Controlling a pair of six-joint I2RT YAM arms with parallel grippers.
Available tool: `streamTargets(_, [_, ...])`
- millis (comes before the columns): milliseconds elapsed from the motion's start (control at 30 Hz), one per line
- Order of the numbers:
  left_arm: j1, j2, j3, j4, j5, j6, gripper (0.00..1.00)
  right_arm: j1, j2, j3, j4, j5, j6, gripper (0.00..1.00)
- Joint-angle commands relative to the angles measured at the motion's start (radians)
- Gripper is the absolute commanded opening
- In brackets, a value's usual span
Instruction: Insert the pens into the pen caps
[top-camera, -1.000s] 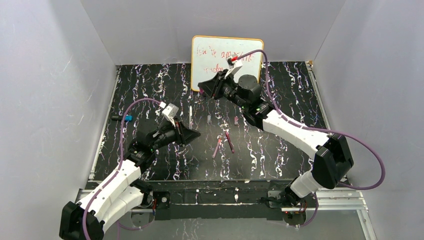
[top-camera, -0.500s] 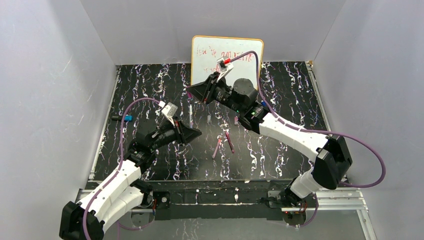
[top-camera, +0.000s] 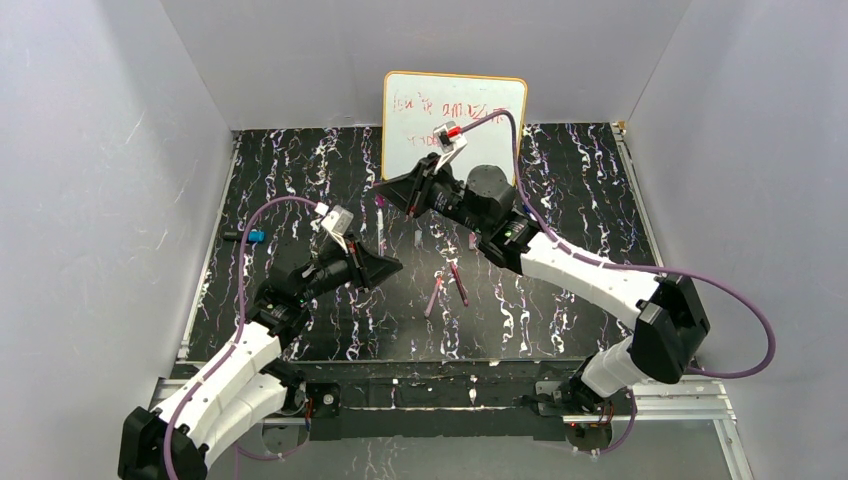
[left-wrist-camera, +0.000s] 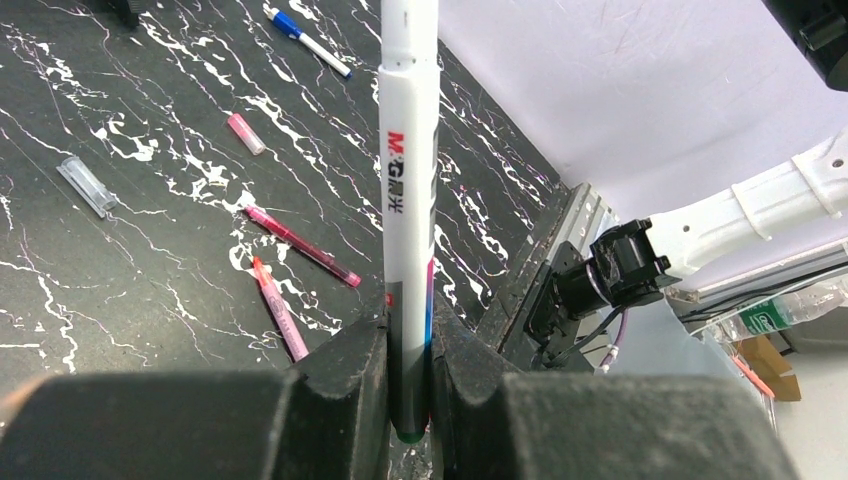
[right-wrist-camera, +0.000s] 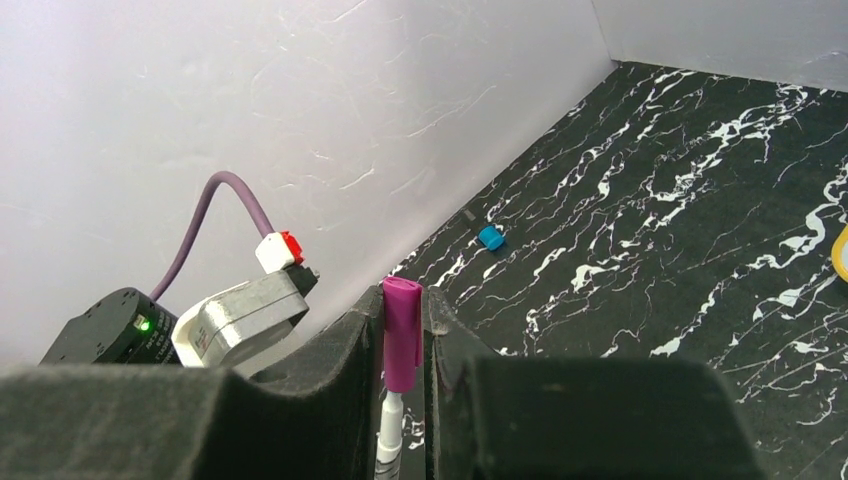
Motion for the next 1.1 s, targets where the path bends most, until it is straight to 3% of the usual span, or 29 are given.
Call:
streamTargets(0, [0.006, -0.014, -0.001, -0.008, -0.012, 0.016, 0.00, 0.008, -0.060, -0.015, 0.031, -0.005, -0.002, 0.22])
streamTargets(1067, [0.011, -0.015, -0.002, -0.013, 0.002, 0.017, 0.00, 0.016, -0.009, 0.010, 0.101, 0.019, -0.028, 0.22])
